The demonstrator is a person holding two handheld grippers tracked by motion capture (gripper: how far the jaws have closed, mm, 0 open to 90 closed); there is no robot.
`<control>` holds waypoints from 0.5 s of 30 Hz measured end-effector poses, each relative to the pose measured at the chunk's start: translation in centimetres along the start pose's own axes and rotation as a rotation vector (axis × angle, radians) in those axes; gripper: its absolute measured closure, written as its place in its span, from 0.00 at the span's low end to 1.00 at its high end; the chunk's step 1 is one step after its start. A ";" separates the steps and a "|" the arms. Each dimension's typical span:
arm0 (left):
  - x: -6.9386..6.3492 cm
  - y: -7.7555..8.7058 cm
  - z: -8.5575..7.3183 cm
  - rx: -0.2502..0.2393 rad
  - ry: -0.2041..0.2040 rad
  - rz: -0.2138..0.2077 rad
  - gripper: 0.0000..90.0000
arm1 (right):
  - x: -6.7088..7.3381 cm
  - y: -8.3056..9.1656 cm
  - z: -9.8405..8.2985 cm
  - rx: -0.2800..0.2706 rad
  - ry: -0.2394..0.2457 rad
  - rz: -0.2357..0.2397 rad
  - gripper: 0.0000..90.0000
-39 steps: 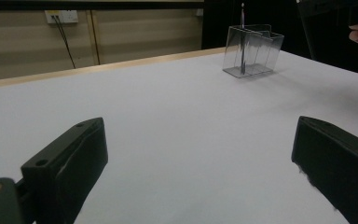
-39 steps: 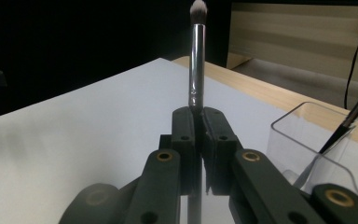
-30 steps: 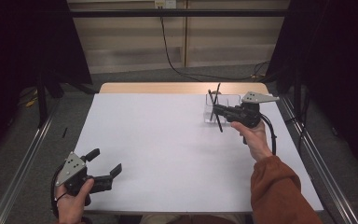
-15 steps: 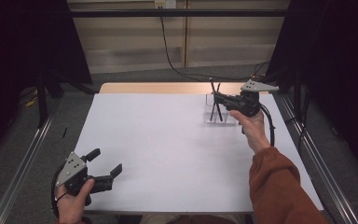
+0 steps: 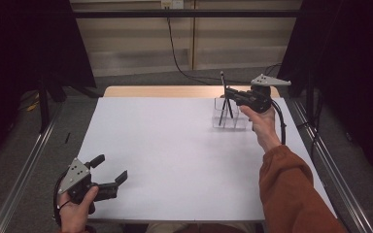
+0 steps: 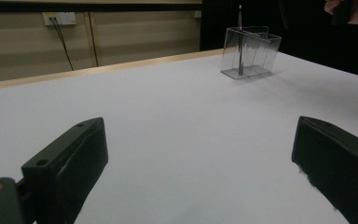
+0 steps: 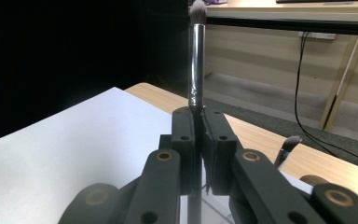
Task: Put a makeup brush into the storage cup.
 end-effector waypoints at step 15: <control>0.1 0.0 0.0 0.003 -0.004 0.000 0.04 | -1.2 -2.3 1.1 0.007 0.002 -0.030 0.94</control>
Point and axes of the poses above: each handheld gripper's, and its own axes: y roughly backward along the jaws, z roughly out of its top, x roughly to its left, the point moved 6 cm from there along -y, roughly forward along the jaws, and after that the axes turned 4 degrees about z, right-handed, at the moved point
